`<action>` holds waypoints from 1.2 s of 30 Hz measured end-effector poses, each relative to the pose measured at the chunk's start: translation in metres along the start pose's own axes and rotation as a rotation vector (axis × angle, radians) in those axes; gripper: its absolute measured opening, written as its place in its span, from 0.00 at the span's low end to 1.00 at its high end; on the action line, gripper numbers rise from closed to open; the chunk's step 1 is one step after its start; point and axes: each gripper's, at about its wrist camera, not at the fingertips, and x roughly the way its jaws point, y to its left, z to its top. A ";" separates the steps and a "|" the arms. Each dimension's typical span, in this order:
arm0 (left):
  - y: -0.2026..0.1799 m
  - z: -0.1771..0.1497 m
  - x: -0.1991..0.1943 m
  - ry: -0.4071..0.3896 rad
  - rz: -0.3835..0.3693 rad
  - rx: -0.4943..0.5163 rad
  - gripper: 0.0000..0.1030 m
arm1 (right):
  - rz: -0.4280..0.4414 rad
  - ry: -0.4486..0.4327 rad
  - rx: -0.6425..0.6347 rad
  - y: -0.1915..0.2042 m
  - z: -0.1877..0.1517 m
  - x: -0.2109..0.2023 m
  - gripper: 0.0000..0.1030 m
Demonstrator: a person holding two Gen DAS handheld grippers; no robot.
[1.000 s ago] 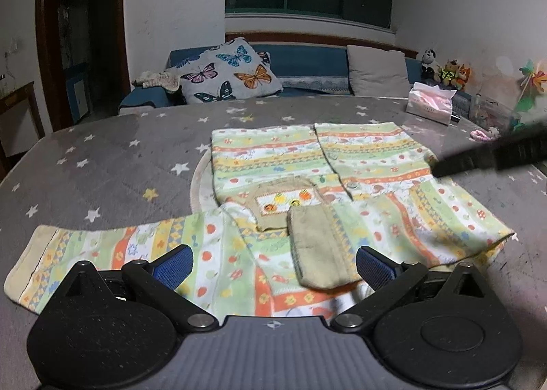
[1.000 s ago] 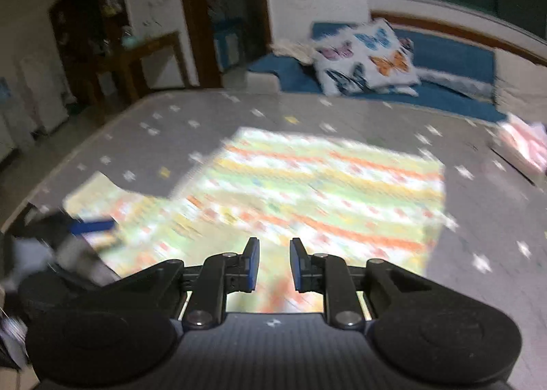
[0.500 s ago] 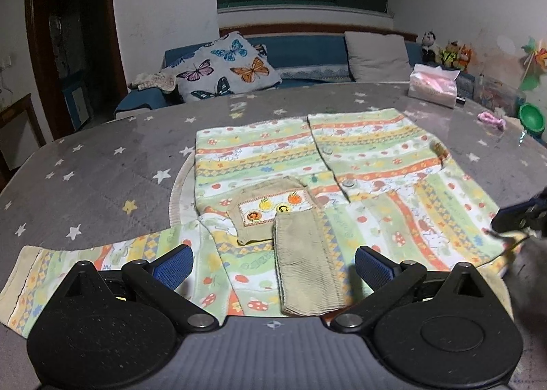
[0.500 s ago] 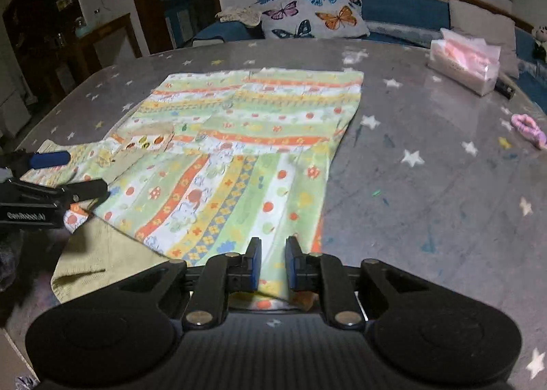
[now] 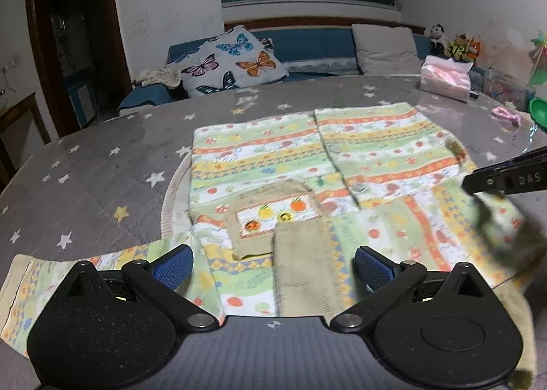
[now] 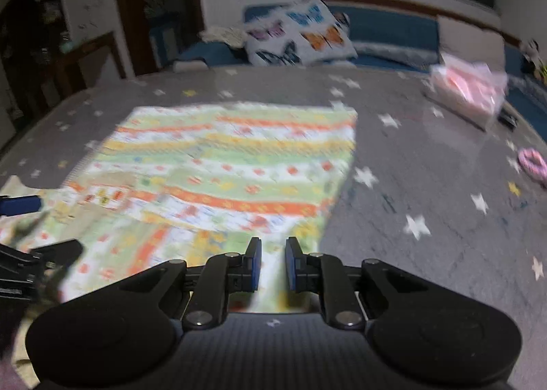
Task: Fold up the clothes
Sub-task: 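Release the folded sleeve and smooth the shirt with both grippers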
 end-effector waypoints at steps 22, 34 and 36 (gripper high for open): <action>0.016 -0.015 -0.011 -0.002 0.003 -0.022 1.00 | 0.078 -0.007 -0.184 0.074 -0.006 0.010 0.43; 0.075 -0.021 -0.037 -0.043 0.090 -0.163 0.99 | 0.077 -0.028 -0.234 0.097 -0.014 0.003 0.57; 0.089 -0.024 -0.042 -0.045 0.116 -0.193 0.99 | 0.095 -0.030 -0.247 0.102 -0.017 -0.002 0.62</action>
